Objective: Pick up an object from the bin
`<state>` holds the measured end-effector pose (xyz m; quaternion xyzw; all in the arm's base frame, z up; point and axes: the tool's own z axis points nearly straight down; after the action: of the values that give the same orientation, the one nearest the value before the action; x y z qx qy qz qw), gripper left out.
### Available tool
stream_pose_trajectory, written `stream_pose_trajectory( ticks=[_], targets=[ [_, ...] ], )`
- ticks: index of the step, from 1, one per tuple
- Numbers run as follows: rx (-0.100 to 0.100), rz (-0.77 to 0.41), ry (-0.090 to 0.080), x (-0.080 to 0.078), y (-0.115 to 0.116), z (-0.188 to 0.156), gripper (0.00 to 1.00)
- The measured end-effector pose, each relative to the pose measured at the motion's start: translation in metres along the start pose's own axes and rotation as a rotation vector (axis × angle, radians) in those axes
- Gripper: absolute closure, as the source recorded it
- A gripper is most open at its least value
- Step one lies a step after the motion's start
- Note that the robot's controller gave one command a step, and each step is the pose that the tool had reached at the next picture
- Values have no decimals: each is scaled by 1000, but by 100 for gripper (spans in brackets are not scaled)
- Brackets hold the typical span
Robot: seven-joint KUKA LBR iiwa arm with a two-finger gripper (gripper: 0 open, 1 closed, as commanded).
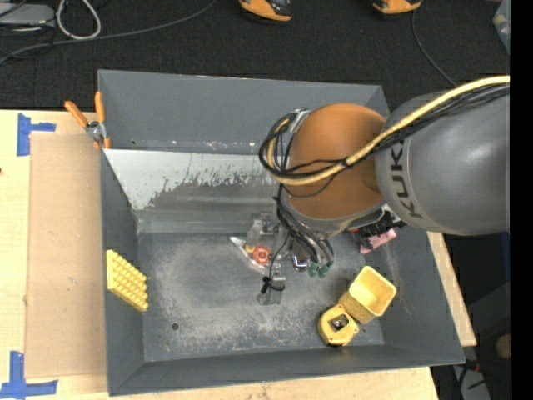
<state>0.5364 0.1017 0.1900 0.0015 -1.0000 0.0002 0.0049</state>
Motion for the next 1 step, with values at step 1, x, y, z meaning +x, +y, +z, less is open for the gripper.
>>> stream_pose_trajectory(
  ticks=[1],
  targets=[
    [-1,4,-8,-2,-1,-4,0]
  ],
)
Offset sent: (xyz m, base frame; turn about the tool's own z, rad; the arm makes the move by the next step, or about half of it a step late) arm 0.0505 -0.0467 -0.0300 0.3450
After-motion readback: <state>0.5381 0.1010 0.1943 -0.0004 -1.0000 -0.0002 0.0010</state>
